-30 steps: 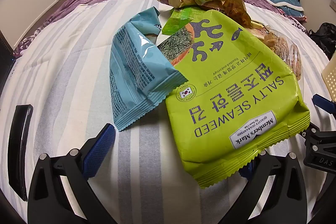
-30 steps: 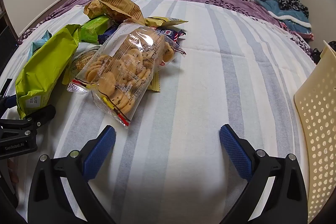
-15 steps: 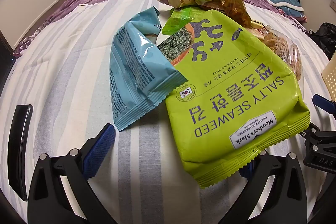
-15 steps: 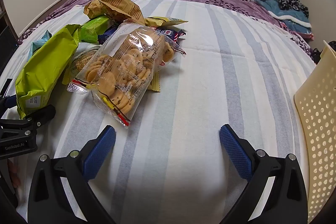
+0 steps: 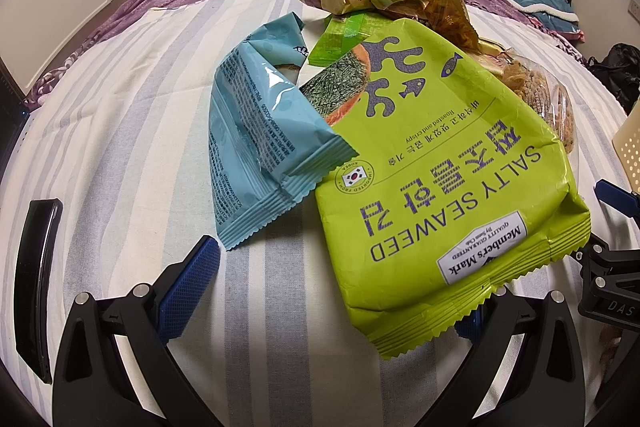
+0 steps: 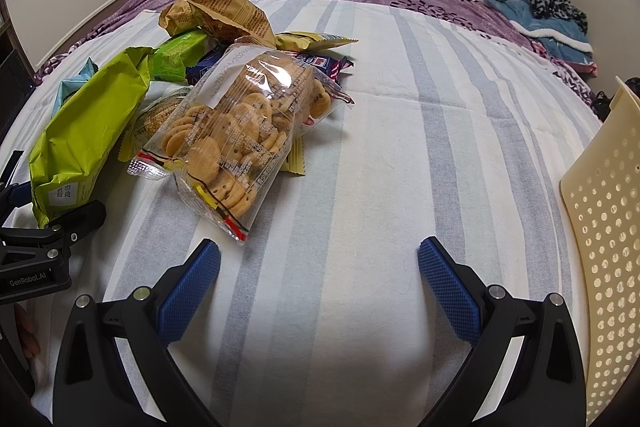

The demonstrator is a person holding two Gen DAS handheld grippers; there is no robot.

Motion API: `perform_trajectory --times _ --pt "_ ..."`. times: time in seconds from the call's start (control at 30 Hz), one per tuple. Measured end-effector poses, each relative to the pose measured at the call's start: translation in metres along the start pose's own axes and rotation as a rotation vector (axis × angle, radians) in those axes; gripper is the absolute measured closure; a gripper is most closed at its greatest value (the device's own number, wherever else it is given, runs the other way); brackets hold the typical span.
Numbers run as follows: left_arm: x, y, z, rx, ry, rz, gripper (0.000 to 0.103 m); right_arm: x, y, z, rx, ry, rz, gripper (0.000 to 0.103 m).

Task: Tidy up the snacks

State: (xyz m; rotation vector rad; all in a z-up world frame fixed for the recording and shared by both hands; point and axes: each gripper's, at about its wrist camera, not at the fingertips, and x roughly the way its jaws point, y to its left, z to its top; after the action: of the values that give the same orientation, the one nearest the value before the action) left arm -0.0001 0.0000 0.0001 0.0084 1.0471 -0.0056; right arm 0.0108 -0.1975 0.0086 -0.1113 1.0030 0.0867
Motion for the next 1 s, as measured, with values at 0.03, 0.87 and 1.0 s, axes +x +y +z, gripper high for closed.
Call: perform_trajectory --times 0.03,0.87,1.0 --pt "-0.0001 0.0001 0.0 0.0 0.0 0.0 0.002 0.0 -0.0005 0.0001 0.002 0.0 0.001 0.005" --pt "-0.0004 0.0 -0.0001 -0.001 0.0 -0.002 0.002 -0.0006 -0.0011 -0.0014 0.003 0.0 0.001 0.005" --pt "-0.0004 0.0 -0.0001 -0.001 0.0 -0.001 0.002 -0.0007 -0.0012 -0.0013 0.003 0.001 0.001 0.005"
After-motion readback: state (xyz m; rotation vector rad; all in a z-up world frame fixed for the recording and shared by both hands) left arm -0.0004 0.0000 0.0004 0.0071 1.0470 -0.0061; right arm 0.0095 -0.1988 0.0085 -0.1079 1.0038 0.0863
